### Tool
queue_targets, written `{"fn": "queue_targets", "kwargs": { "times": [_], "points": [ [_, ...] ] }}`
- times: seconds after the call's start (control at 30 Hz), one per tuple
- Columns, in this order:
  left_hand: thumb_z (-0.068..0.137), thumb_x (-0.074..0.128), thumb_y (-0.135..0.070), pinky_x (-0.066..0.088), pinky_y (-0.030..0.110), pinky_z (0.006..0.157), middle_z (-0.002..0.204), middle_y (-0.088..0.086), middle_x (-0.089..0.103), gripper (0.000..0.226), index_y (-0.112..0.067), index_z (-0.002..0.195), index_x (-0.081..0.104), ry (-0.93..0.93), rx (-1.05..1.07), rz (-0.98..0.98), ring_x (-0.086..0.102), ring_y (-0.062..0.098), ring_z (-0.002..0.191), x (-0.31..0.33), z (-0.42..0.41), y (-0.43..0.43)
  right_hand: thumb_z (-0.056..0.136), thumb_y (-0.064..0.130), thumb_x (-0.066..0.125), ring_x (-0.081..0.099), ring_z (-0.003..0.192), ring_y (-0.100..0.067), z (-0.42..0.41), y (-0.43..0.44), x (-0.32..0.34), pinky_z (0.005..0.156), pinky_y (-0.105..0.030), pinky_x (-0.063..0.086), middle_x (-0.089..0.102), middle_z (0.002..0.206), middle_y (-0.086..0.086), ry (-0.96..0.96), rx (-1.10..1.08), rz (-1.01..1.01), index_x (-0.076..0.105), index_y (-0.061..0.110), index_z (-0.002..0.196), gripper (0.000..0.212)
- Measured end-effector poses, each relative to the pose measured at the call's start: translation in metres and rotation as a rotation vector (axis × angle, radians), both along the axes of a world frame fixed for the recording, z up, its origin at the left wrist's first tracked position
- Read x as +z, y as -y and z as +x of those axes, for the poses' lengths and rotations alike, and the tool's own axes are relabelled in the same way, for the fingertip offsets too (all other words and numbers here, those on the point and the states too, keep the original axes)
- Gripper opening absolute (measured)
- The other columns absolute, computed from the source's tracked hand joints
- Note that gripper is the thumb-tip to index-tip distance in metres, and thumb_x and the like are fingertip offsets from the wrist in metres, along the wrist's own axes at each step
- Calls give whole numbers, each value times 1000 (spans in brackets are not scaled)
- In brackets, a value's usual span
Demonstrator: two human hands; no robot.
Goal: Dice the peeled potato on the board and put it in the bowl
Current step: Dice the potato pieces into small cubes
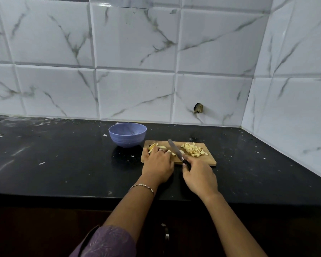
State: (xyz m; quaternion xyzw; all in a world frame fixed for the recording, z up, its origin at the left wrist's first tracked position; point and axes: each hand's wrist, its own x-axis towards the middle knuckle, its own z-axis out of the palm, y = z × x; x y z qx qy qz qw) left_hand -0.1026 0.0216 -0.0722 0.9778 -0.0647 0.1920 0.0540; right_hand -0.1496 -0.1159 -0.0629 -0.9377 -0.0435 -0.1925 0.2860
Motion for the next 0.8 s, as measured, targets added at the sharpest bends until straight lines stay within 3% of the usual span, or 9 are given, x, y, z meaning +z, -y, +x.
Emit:
{"fn": "queue_targets", "kwargs": {
  "times": [0.2,0.33,0.5,0.63,0.8],
  "points": [
    [99,35,-35,15,53,111,129,0,60,37,-23,124,58,-18,-3,-21,37,19,132,-1,3,0,100,27,50,64,101,-11,1,-11,-4,73,-26,47,69,112,9,87,1,-159,51,37,141,43],
    [101,32,-34,13,53,109,123,1,63,36,-21,117,62,-9,-4,-48,40,20,129,-3,4,0,100,19,45,65,98,-18,2,-20,-5,69,-29,44,69,105,3,110,-10,-293,44,34,146,48],
    [105,26,-38,7,47,97,116,0,67,43,-21,113,65,26,2,-70,42,20,125,-3,4,2,101,10,41,65,93,-18,7,-27,-2,64,-28,42,68,103,0,106,-36,-437,49,26,140,43],
    [101,33,-35,9,50,102,121,-1,64,35,-21,113,63,-1,4,-47,39,20,127,-3,5,1,99,10,43,64,96,-20,10,-26,-5,65,-29,40,67,104,0,88,-68,-387,39,27,149,53],
    [101,32,-34,12,52,107,127,1,61,37,-18,118,61,-6,10,-30,37,21,131,-1,3,2,100,21,47,64,93,-18,8,-19,-5,71,-33,51,69,98,4,120,-64,-145,45,34,146,47]
  ]
}}
